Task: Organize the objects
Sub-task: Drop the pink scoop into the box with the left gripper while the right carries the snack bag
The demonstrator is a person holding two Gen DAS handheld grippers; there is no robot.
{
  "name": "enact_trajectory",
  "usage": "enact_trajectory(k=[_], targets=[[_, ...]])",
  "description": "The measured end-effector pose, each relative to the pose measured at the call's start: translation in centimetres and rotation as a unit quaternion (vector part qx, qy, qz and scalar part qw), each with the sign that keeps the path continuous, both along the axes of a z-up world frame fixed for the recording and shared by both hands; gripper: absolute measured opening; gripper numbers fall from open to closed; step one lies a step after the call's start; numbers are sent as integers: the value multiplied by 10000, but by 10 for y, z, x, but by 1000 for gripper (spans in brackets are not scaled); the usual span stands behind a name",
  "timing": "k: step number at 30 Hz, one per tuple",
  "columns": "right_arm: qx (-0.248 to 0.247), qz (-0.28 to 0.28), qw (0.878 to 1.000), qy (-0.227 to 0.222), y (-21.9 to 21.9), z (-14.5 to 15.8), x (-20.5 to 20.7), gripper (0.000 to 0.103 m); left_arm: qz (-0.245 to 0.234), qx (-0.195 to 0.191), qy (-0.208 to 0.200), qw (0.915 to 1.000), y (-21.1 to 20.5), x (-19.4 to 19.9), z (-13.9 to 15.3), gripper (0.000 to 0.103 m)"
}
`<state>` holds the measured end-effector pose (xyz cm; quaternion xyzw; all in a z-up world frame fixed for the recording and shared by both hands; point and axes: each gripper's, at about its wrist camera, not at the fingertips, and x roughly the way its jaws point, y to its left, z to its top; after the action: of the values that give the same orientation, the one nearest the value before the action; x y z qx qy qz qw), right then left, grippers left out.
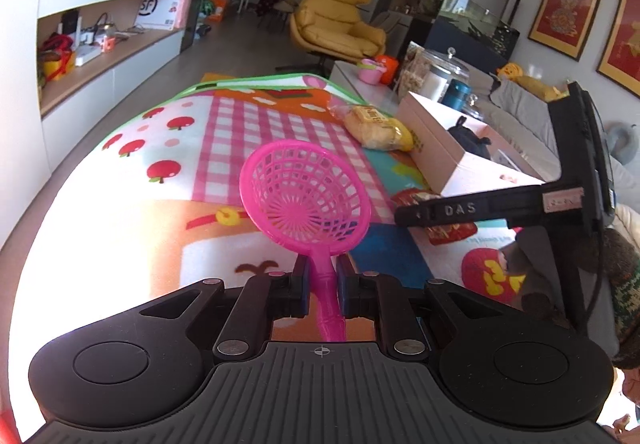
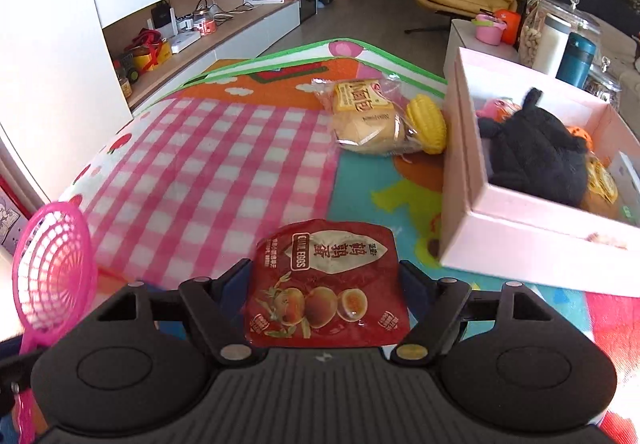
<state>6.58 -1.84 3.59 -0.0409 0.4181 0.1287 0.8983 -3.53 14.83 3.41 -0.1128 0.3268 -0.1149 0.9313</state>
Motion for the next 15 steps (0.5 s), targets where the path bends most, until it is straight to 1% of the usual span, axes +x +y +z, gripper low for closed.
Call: enact_trajectory(k=[3,9,15], targets=[[61,-155,9999,42,-40,4,-26,77,-183,123,4,9998,-19,0,7,16],[47,-550,9985,41,-117,12,-71,77,-633,382,22,9973,-74,2,18,16],[-12,-711,9969,-347,-161,23,-105,77,-1076,691,222,9915,-133,16,18,16]])
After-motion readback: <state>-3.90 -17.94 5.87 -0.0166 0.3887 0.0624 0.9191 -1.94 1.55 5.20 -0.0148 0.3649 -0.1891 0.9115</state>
